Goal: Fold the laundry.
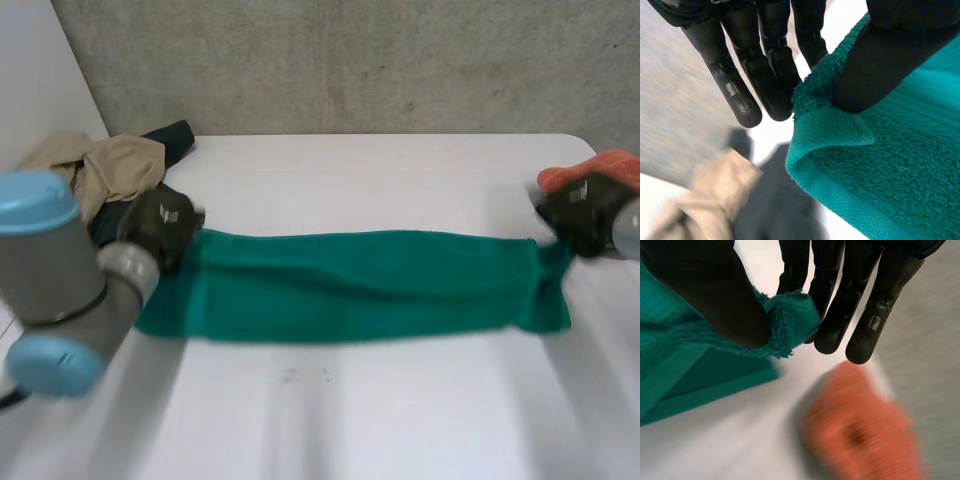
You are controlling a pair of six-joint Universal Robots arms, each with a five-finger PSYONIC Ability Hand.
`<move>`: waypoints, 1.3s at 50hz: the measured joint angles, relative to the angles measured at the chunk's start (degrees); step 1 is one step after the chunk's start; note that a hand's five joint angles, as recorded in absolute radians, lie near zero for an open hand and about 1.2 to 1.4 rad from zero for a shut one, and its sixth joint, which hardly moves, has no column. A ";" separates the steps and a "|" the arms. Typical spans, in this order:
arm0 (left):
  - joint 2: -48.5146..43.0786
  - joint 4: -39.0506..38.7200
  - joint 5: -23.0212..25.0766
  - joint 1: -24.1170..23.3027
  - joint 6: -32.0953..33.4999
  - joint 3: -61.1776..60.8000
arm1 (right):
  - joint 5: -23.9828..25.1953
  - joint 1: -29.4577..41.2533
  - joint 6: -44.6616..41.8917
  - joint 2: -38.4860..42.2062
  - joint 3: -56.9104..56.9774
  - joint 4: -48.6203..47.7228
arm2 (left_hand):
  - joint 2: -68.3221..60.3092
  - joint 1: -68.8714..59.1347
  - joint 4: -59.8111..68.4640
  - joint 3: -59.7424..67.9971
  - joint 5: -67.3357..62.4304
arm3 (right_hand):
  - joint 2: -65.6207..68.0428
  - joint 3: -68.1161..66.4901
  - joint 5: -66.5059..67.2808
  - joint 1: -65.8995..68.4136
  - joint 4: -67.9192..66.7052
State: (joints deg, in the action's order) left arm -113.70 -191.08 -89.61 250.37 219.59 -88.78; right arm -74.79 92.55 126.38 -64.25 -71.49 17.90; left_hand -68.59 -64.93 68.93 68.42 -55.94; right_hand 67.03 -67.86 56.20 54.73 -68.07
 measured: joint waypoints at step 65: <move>19.05 23.30 -0.24 0.92 -0.39 -21.36 | -1.66 -12.22 -17.40 -19.41 -29.30 8.58 | -0.05 0.00 0.02 0.05 0.00 | 0.00 0.00 0.48 0.52 -0.03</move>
State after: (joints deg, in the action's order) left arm -94.65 -167.79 -89.85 251.30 219.20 -110.14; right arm -76.45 80.34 108.98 -83.66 -100.80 26.48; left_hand -68.64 -64.93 68.95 68.47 -55.94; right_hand 67.03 -67.87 56.68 55.25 -68.09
